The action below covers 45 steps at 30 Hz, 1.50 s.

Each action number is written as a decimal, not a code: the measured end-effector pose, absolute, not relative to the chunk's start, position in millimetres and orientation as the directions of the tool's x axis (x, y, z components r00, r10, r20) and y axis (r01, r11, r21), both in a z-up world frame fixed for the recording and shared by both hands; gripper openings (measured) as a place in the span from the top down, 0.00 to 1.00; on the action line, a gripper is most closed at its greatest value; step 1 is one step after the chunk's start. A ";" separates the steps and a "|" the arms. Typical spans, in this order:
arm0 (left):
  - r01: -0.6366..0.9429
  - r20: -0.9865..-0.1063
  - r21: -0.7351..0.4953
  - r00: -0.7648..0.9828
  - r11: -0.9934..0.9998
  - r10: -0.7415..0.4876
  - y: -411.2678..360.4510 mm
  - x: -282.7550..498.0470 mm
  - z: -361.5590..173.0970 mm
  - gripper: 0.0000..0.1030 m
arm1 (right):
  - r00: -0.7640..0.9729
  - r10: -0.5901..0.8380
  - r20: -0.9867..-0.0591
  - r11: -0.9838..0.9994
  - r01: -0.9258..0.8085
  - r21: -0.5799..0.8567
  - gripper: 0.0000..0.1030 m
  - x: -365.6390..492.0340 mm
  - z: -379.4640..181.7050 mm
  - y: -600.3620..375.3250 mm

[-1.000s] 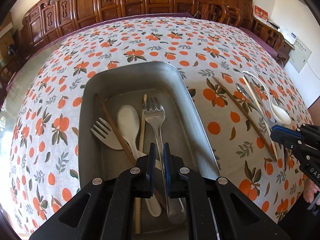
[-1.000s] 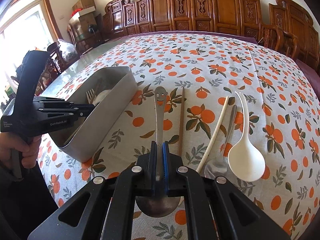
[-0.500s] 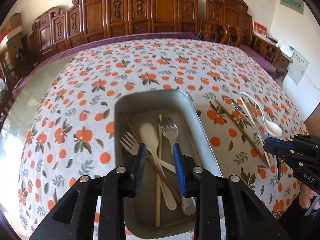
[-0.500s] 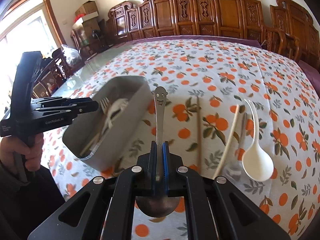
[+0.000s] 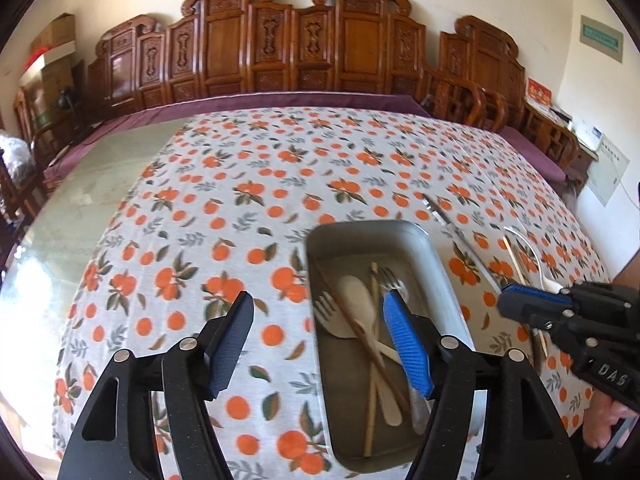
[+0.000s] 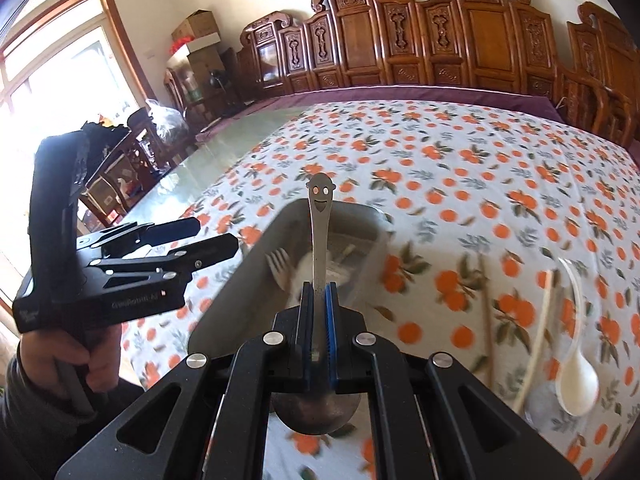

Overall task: Organize utensils
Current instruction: 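Lower the smiley spoon into the tray and open the right tool, then grasp the white plastic spoon by its bowl with the right tool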

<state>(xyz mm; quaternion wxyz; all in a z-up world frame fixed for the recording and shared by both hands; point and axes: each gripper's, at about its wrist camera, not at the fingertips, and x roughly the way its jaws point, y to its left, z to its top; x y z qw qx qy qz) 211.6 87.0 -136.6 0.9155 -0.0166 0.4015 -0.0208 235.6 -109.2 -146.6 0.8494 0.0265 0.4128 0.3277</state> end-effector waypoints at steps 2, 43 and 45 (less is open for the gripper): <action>0.009 -0.732 -0.060 0.680 0.998 -0.050 96.3 211.7 -135.0 0.37 | 0.437 0.581 -0.686 0.782 -0.533 0.323 0.93 239.5 -148.6 -98.0; 0.044 -0.728 -0.075 0.681 0.996 -0.084 79.1 211.1 -132.4 0.37 | 0.490 0.513 -0.705 0.821 -0.519 0.238 0.92 242.2 -163.2 -118.4; 0.058 -0.727 -0.072 0.681 0.996 -0.092 71.7 211.0 -131.8 0.37 | 0.509 0.498 -0.703 0.832 -0.508 0.222 0.92 241.5 -158.8 -138.9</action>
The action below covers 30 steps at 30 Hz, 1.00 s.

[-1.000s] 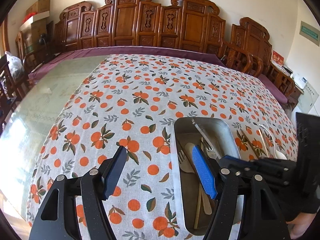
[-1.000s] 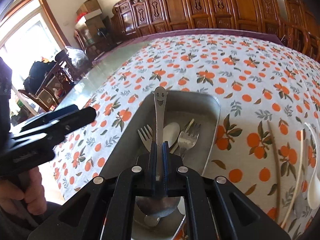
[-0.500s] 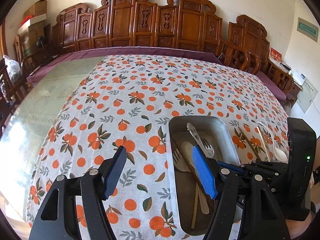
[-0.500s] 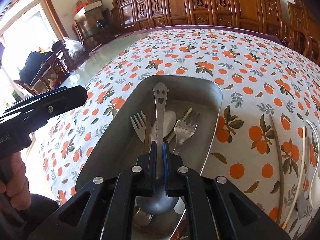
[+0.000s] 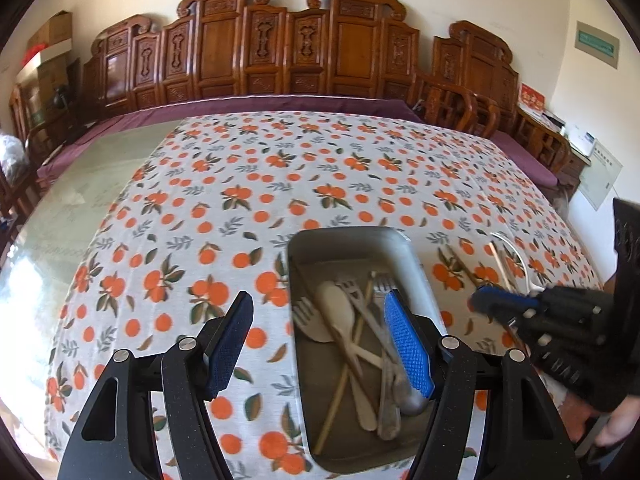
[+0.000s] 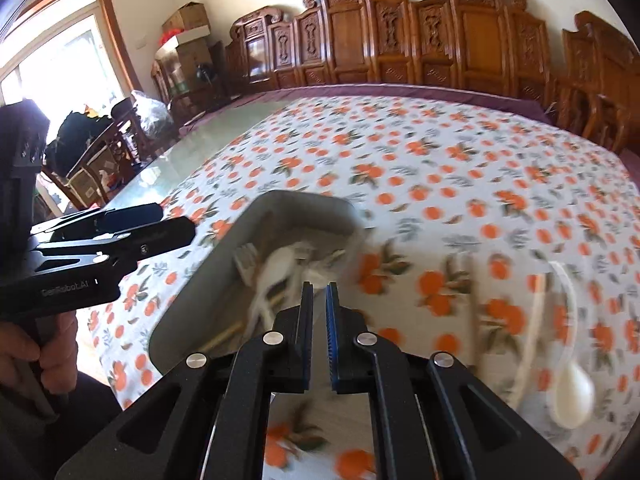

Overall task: Organize utensils
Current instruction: 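Grasp the white plastic spoon by its bowl with the right tool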

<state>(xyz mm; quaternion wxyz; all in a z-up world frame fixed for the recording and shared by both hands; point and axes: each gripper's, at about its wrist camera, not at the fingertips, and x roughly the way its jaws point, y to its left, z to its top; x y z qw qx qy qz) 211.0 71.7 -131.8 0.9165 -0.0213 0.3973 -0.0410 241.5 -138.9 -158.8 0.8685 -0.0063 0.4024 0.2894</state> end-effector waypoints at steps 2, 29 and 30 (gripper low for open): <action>0.072 -0.725 -0.074 0.681 0.995 -0.103 64.6 210.9 -130.9 0.37 | 0.533 0.468 -0.705 0.850 -0.491 0.193 0.92 241.9 -155.3 -158.8; 0.227 -0.748 -0.053 0.636 0.973 -0.189 -32.7 205.2 -139.2 0.37 | 0.584 0.257 -0.770 0.963 -0.226 0.150 0.73 298.7 -220.4 -303.3; 0.231 -0.750 -0.052 0.633 0.971 -0.191 -35.5 204.9 -140.1 0.37 | 0.581 0.264 -0.770 0.960 -0.232 0.154 0.71 298.5 -221.2 -302.0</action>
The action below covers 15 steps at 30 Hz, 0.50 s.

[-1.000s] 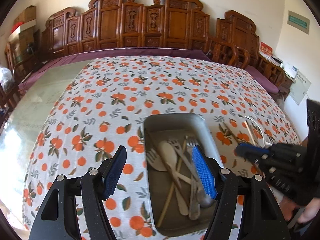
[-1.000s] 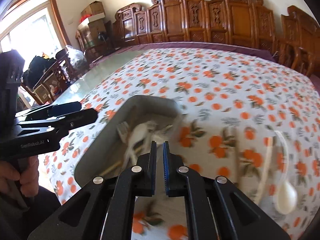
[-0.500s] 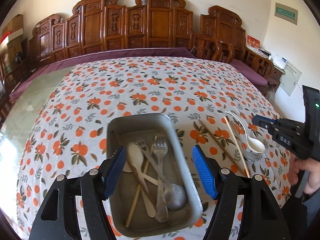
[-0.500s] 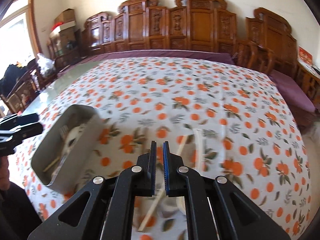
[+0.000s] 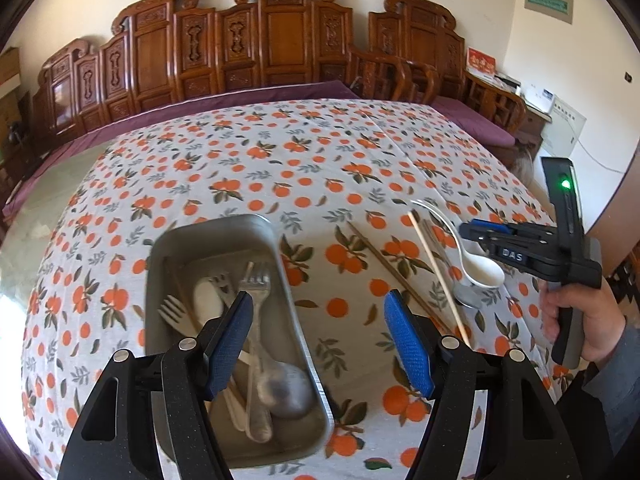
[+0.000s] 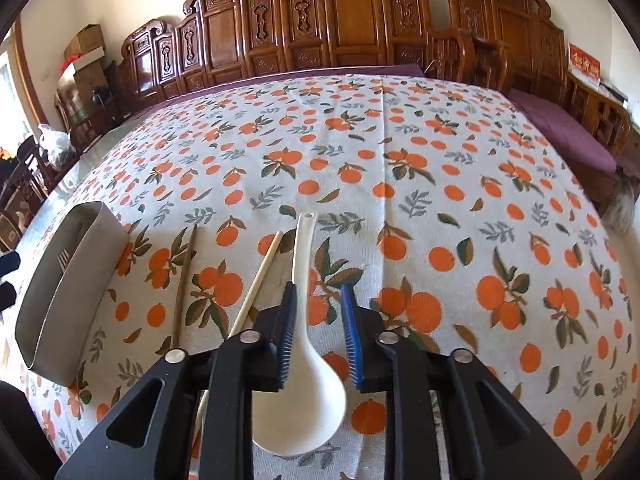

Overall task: Organize utensils
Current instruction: 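Grasp the white plastic spoon by its bowl with the right tool, then grasp a metal spoon with the left tool while the right tool holds the white spoon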

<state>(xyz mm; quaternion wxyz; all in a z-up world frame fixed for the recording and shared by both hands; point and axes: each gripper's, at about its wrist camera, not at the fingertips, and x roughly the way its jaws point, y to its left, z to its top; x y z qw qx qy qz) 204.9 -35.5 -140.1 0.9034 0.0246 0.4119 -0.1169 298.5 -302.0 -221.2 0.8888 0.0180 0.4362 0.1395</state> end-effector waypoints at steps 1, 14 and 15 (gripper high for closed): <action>0.238 -0.752 -0.049 0.630 0.970 -0.193 -39.8 204.2 -141.6 0.37 | 0.578 0.269 -0.770 0.959 -0.239 0.155 0.71 298.1 -222.4 -300.7; 0.276 -0.773 -0.019 0.606 0.961 -0.190 -70.5 200.6 -153.8 0.37 | 0.533 0.277 -0.800 0.951 -0.273 0.147 0.89 297.1 -233.8 -296.5; 0.279 -0.774 -0.018 0.604 0.960 -0.190 -72.6 200.3 -154.5 0.37 | 0.537 0.278 -0.797 0.951 -0.268 0.151 0.89 296.2 -232.5 -299.0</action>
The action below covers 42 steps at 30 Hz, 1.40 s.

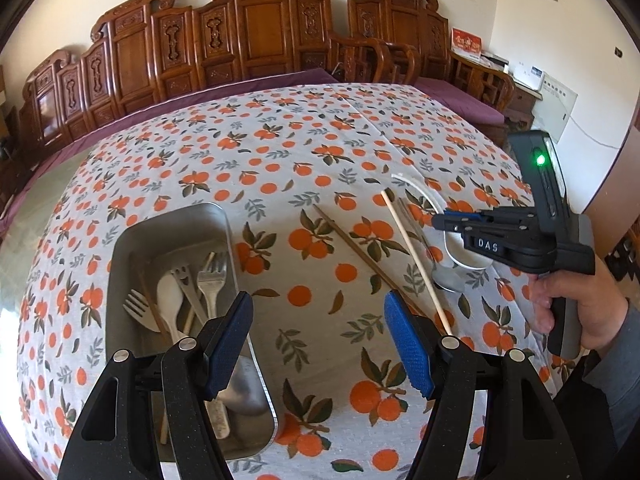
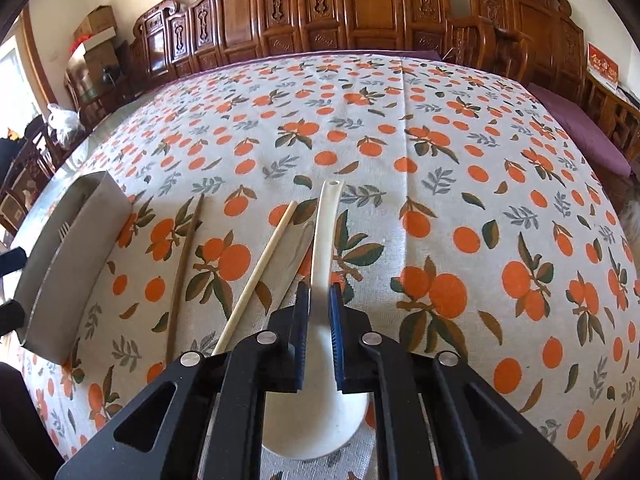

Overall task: Organize utensils
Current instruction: 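Grasp a metal spoon with the left tool while the right tool holds the white spoon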

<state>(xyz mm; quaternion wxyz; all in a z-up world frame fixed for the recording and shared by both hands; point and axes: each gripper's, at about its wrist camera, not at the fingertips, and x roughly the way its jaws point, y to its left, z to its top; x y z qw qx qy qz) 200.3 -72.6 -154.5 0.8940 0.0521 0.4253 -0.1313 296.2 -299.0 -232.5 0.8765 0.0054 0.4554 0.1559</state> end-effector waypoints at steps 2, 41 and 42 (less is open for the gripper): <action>0.287 -0.776 -0.014 0.601 0.958 -0.191 -77.3 199.6 -155.3 0.37 | 0.544 0.279 -0.791 0.953 -0.257 0.159 0.89 295.8 -230.2 -304.6; 0.489 -0.882 0.089 0.444 0.868 -0.160 -224.1 235.0 -220.6 0.74 | 0.605 0.265 -0.751 0.963 -0.129 0.237 0.89 293.0 -221.1 -395.8; 0.488 -0.882 0.095 0.444 0.867 -0.154 -223.8 236.6 -221.8 0.78 | 0.606 0.267 -0.750 0.963 -0.131 0.237 0.89 292.6 -220.7 -395.2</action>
